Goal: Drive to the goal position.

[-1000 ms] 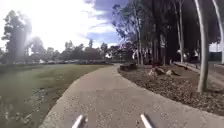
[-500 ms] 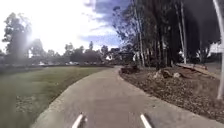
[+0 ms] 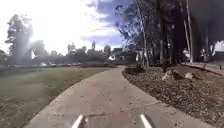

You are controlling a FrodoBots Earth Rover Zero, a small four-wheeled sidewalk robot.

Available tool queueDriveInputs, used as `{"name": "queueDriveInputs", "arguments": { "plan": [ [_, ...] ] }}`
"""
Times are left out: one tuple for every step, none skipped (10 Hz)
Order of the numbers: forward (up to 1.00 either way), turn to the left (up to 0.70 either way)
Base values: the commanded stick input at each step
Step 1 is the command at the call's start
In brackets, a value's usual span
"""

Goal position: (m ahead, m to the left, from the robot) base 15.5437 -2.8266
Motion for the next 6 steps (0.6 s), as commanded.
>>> {"name": "queueDriveInputs", "arguments": {
  "plan": [
    [1.00, 0.00],
    [1.00, 0.00],
    [1.00, 0.00],
    [1.00, 0.00],
    [1.00, 0.00],
    [1.00, 0.00]
  ]
}}
